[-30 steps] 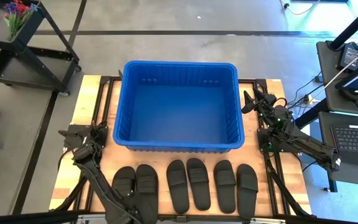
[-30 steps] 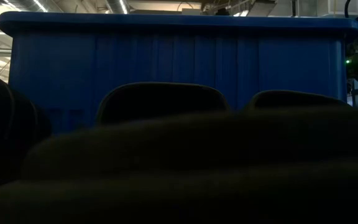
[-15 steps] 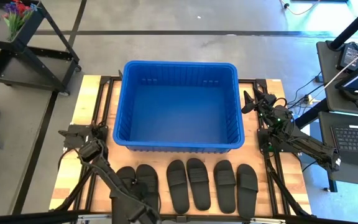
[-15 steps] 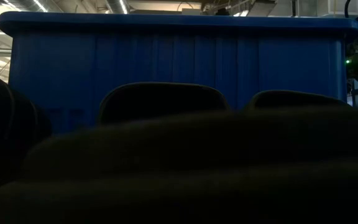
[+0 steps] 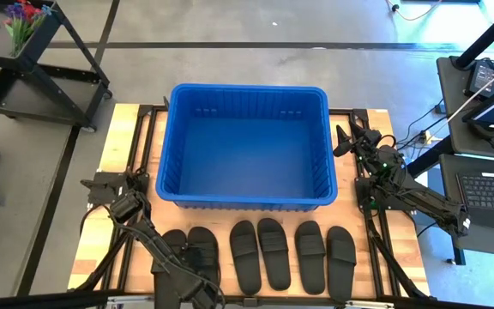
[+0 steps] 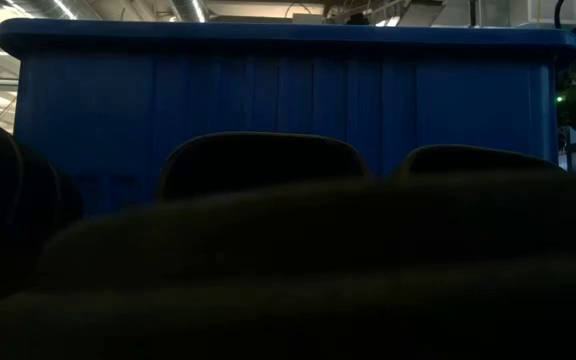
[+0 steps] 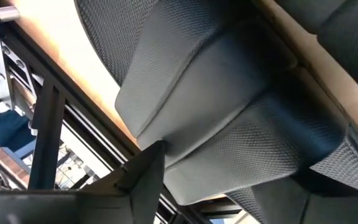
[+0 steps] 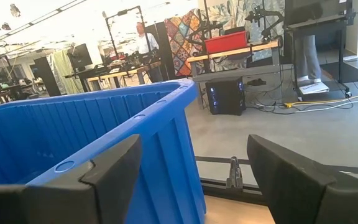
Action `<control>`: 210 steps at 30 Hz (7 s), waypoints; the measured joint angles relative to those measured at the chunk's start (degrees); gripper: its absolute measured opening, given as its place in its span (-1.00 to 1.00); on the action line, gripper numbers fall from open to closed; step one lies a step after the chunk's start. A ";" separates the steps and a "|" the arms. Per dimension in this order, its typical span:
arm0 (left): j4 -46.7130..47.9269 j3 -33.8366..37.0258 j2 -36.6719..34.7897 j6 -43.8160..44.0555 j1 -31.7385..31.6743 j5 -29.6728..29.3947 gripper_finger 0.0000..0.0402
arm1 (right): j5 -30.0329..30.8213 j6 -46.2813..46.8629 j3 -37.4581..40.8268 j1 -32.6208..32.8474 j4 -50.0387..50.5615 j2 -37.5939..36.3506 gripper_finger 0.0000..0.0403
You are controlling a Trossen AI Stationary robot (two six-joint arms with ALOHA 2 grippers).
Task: Pick and place slides into bin
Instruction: Put the black slide into the blue bin
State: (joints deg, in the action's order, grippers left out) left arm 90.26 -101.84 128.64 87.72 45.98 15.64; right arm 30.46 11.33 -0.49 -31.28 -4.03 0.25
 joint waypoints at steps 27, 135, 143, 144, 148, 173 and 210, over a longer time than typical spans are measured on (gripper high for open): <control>-0.30 -3.02 -0.13 0.58 0.04 6.96 -0.95 | 0.00 0.17 -0.01 0.01 0.00 0.00 0.46; -0.22 -14.05 -22.62 -53.46 -60.27 -49.89 -0.98 | 0.02 -1.47 0.00 0.01 0.00 0.00 0.46; -0.31 -5.66 -22.60 -44.84 -60.33 -46.19 -0.98 | 0.02 -7.53 0.00 0.01 0.00 0.02 0.46; -0.27 -4.62 -22.60 -44.30 -60.33 -46.14 -0.98 | 0.02 -7.51 -0.01 0.01 -0.02 0.02 0.46; -0.33 -0.75 -22.60 -44.15 -60.77 -45.21 -0.98 | 0.02 -7.28 0.00 0.00 -0.01 0.02 0.46; -0.29 12.80 -22.60 -44.81 -71.06 -44.47 -0.98 | 0.02 -7.50 -0.02 -0.01 -0.02 0.02 0.46; -1.08 13.07 -11.43 -59.99 -74.34 -46.21 -0.77 | 0.02 -7.32 0.00 -0.01 -0.02 0.04 0.46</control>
State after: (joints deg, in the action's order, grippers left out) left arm 89.18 -88.77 117.21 27.73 -28.36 -30.57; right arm 30.48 4.01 -0.49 -31.29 -4.05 0.30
